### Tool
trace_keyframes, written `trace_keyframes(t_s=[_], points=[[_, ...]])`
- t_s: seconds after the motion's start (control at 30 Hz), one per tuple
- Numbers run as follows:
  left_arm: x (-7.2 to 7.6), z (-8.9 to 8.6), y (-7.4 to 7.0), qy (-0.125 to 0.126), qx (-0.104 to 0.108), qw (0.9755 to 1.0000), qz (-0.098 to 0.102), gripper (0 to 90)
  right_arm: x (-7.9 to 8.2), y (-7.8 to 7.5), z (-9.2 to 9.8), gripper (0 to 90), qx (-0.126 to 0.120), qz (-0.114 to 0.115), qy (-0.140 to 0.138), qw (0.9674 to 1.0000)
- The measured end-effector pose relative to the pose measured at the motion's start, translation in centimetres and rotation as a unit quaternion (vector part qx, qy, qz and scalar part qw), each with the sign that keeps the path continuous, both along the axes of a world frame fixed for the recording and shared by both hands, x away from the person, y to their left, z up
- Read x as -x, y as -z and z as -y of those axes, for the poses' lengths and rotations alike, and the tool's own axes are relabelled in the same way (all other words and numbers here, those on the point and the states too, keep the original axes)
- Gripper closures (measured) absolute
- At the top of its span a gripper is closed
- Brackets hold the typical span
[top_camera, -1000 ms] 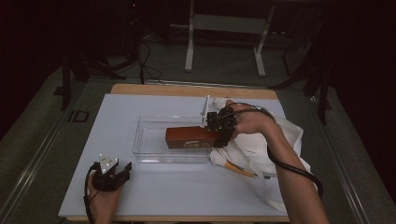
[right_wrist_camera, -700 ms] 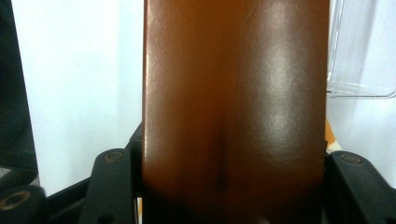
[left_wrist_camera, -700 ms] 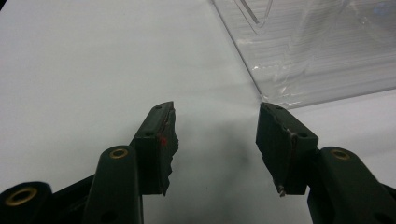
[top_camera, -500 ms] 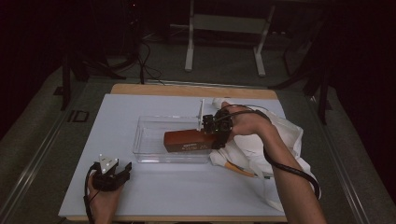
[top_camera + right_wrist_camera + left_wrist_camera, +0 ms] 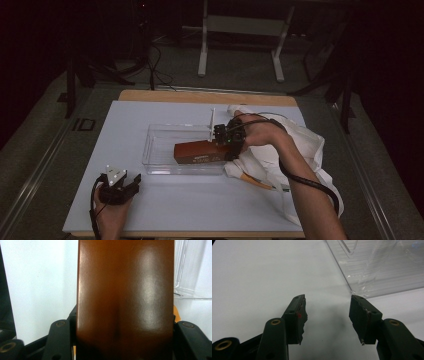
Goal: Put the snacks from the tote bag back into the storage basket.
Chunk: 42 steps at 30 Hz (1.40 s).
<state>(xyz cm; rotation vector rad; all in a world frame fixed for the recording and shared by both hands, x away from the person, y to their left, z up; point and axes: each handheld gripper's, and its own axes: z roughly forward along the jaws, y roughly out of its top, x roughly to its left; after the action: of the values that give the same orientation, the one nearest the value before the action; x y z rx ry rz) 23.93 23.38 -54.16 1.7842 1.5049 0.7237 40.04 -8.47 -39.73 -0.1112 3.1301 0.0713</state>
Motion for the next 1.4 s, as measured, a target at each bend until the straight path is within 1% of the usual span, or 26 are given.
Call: trace_keyframes(t_s=[0.47, 0.67, 0.77, 0.87, 0.93, 0.97, 1.07, 1.27, 1.3, 1.4], points=[[0.0, 0.0, 0.0, 0.0, 0.001, 1.0, 0.0, 47.6, -0.1, 0.4, -0.8, 42.8, 0.001, 0.002, -0.007, 1.0], [0.0, 0.0, 0.0, 0.0, 0.001, 1.0, -0.001, 47.6, -0.2, 0.6, -1.3, 42.6, 0.003, -0.001, -0.005, 1.0], [0.0, 0.0, 0.0, -0.001, 0.001, 1.0, -0.001, 47.6, -0.2, 0.7, -1.5, 42.3, 0.001, -0.006, -0.004, 1.0], [0.0, 0.0, 0.0, -0.001, 0.002, 1.0, -0.001, 47.6, -0.3, 0.8, -1.7, 42.3, -0.001, -0.006, -0.006, 1.0], [0.0, 0.0, 0.0, -0.001, 0.001, 1.0, 0.0, 47.6, -0.2, 0.7, -2.0, 42.4, -0.003, -0.002, -0.009, 1.0], [0.0, 0.0, 0.0, -0.001, 0.002, 1.0, 0.0, 47.6, -0.3, 0.7, -2.1, 42.4, -0.005, -0.002, -0.01, 0.9999], [0.0, 0.0, 0.0, -0.001, 0.002, 1.0, 0.0, 47.6, -0.2, 0.8, -2.3, 42.4, -0.001, -0.003, -0.01, 0.9999], [0.0, 0.0, 0.0, -0.001, 0.001, 1.0, -0.001, 47.6, -0.3, 0.9, -2.4, 42.4, -0.007, -0.004, -0.013, 0.9999], [0.0, 0.0, 0.0, -0.001, 0.001, 1.0, -0.001, 47.6, -0.3, 0.9, -2.4, 42.4, -0.005, -0.005, -0.011, 0.9999], [0.0, 0.0, 0.0, -0.001, 0.001, 1.0, -0.001, 47.6, -0.3, 1.1, -2.5, 42.1, -0.007, -0.007, -0.009, 0.9999]])
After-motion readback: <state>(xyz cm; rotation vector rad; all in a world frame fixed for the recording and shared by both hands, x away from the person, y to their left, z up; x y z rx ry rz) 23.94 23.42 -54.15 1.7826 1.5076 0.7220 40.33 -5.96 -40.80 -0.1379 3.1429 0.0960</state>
